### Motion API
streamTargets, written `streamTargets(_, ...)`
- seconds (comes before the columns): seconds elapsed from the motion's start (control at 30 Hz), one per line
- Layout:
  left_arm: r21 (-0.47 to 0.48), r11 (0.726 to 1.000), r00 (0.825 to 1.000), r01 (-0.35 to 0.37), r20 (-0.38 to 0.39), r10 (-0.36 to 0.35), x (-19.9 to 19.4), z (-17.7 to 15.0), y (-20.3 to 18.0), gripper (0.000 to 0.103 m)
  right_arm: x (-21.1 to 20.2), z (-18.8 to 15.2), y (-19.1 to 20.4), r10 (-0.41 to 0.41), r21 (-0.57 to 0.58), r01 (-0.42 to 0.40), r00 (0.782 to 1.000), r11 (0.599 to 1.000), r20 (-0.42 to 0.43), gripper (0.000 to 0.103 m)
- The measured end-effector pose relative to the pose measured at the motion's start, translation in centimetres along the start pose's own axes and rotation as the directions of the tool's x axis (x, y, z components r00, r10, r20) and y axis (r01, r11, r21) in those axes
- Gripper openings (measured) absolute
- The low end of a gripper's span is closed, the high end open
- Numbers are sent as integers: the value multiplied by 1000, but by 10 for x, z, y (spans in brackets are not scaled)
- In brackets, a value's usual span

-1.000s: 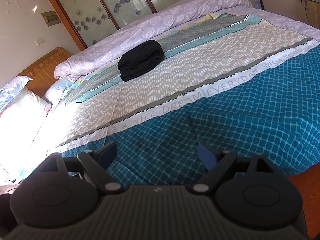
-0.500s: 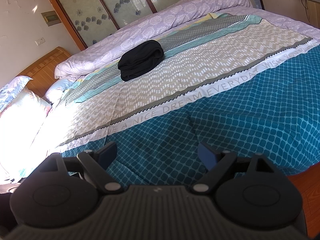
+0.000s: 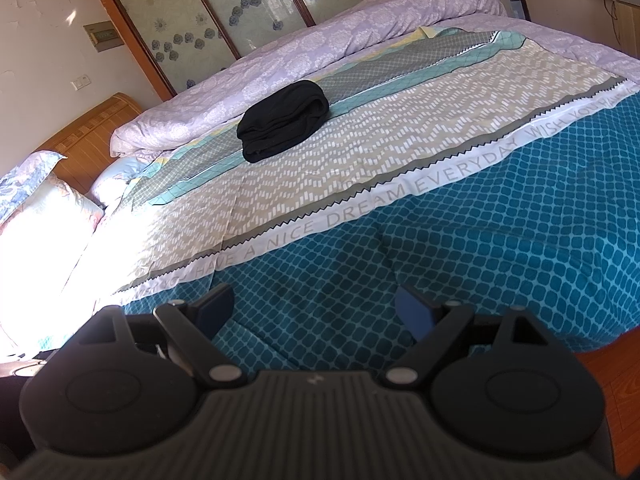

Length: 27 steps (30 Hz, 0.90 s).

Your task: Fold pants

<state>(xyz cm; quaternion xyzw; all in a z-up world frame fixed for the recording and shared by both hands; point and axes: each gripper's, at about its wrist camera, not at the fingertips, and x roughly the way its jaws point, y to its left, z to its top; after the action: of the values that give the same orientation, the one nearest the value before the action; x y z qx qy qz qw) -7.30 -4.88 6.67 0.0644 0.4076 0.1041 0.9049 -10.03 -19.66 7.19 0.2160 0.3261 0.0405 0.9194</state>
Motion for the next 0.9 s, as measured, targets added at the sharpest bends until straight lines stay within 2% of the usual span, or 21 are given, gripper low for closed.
streamTargets(0.23, 11, 1000, 1000, 5, 18, -5, -6, 2, -1, 103, -3, 1, -1, 11, -7, -11, 1000, 1000, -3, 90)
streamTargets(0.37, -6, 999, 998, 33, 48, -33, -14, 3, 2, 103, -5, 2, -2, 18, -13, -18, 1000, 1000, -2, 90)
streamTargets(0.5, -8, 1000, 996, 30, 79, -29, -22, 3, 4, 103, -6, 2, -1, 24, -18, -24, 1000, 1000, 0, 90)
streamTargets(0.9, -12, 1000, 998, 14, 63, -13, -21, 2, 4, 103, -6, 2, 1, 32, -28, -32, 999, 999, 0, 90)
